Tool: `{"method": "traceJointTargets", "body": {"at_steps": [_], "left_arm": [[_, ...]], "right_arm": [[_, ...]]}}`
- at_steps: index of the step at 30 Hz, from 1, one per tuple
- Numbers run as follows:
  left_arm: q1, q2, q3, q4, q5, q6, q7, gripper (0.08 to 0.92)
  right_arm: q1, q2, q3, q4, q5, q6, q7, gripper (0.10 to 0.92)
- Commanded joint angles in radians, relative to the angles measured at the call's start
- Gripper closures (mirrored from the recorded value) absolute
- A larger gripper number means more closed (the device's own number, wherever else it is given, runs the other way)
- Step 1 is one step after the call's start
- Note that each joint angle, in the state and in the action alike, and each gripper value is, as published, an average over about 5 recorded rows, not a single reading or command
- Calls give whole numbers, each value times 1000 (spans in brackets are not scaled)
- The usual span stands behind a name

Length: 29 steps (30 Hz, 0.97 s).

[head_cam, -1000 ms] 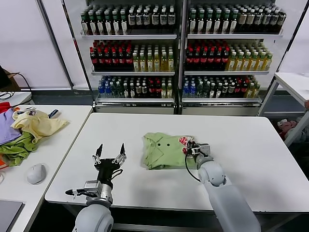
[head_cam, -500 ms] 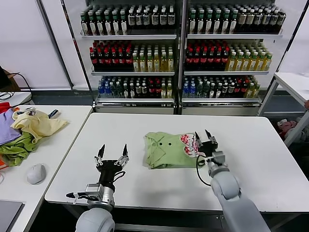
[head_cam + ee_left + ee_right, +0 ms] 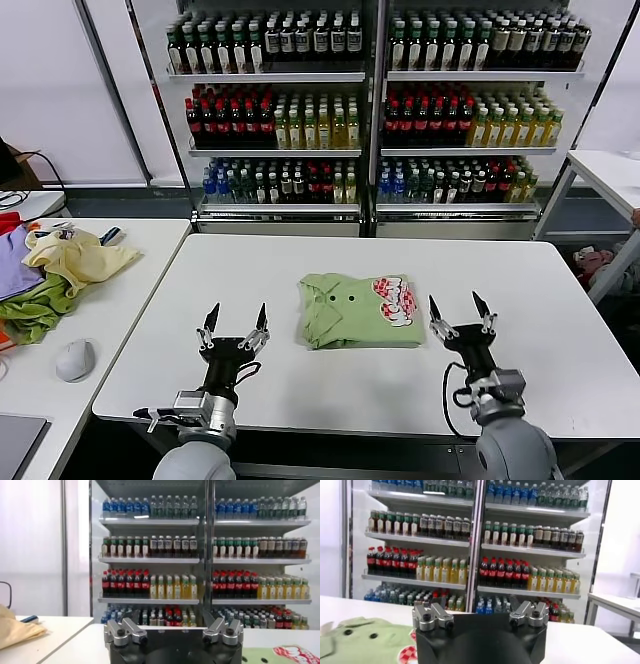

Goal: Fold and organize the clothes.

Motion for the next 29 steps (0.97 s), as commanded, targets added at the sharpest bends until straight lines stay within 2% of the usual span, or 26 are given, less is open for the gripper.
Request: {"method": "traceJointTargets", "body": {"at_steps": [1,13,29], "left_arm": [[49,5,-4,-41,4,0,12,177],[114,17,-16,-92,4,1,31,177],[137,23,-17,-104,5,6,44,177]], "right_arm": [[-184,15,78,170,-12,32,1,203],[-184,37,50,187,-47,-27,54,203],[-164,52,33,144,-61,-44,76,203]]}}
